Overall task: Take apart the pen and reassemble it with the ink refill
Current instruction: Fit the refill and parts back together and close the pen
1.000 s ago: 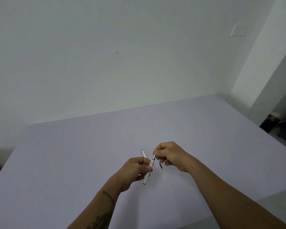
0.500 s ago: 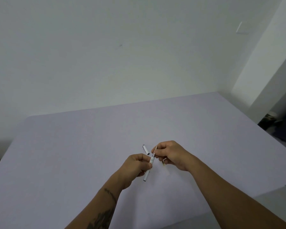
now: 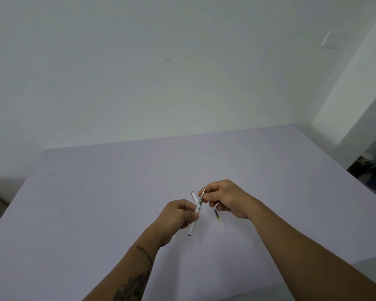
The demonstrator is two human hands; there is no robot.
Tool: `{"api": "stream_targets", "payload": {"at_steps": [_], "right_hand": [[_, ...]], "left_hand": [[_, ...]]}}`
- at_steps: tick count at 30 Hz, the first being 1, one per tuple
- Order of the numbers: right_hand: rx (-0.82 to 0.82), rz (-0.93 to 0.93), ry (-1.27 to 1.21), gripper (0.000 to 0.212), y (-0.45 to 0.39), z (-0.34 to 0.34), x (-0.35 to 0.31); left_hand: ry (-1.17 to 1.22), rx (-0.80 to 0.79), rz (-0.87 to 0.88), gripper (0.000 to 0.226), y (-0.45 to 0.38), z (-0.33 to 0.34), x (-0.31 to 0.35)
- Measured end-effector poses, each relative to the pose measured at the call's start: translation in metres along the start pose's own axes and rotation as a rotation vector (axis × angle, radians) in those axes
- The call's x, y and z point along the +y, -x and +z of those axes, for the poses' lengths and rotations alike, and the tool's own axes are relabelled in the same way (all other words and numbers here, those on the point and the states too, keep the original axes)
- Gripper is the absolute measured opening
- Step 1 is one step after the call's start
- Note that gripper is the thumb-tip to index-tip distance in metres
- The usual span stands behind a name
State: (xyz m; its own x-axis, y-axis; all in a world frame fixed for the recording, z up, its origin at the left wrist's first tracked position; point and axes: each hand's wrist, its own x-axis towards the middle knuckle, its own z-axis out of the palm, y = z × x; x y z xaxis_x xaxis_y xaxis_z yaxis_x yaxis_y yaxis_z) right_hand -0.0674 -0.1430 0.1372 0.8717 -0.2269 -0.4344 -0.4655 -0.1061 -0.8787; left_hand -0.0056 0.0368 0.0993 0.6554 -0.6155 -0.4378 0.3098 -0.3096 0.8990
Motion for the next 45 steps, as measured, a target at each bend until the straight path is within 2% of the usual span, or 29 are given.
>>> {"api": "stream_targets", "payload": {"at_steps": [5, 11, 15, 18, 23, 31, 35, 40, 45], "right_hand": [[0.036, -0.042, 0.046, 0.01, -0.002, 0.006, 0.001], [0.063, -0.038, 0.097, 0.014, -0.003, 0.01, 0.003], [0.044, -0.013, 0.071, 0.005, -0.002, 0.006, 0.001], [0.033, -0.019, 0.057, 0.013, -0.004, 0.007, -0.001], [0.073, -0.029, 0.102, 0.009, -0.008, 0.013, -0.003], [0.08, -0.032, 0.171, 0.024, -0.015, 0.022, -0.003], [0.036, -0.008, 0.12, 0.012, -0.013, 0.018, -0.006], [0.025, -0.023, 0.068, 0.012, -0.012, 0.014, -0.006], [0.111, -0.073, 0.215, 0.033, -0.014, 0.023, -0.001]], "left_hand": [[-0.007, -0.004, 0.015, 0.017, 0.001, -0.001, 0.003], [-0.028, -0.026, 0.019, 0.017, 0.002, -0.002, 0.001], [-0.005, -0.017, 0.007, 0.018, 0.001, -0.005, -0.003], [-0.001, -0.013, 0.006, 0.017, 0.0, -0.007, -0.004], [0.002, -0.018, 0.014, 0.014, -0.002, -0.01, -0.003], [0.003, -0.016, 0.012, 0.017, -0.003, -0.014, -0.004], [0.029, -0.012, 0.012, 0.018, -0.003, -0.015, -0.003], [0.033, -0.024, 0.021, 0.015, -0.004, -0.013, 0.0], [0.027, -0.011, 0.028, 0.017, -0.001, -0.011, -0.003]]}}
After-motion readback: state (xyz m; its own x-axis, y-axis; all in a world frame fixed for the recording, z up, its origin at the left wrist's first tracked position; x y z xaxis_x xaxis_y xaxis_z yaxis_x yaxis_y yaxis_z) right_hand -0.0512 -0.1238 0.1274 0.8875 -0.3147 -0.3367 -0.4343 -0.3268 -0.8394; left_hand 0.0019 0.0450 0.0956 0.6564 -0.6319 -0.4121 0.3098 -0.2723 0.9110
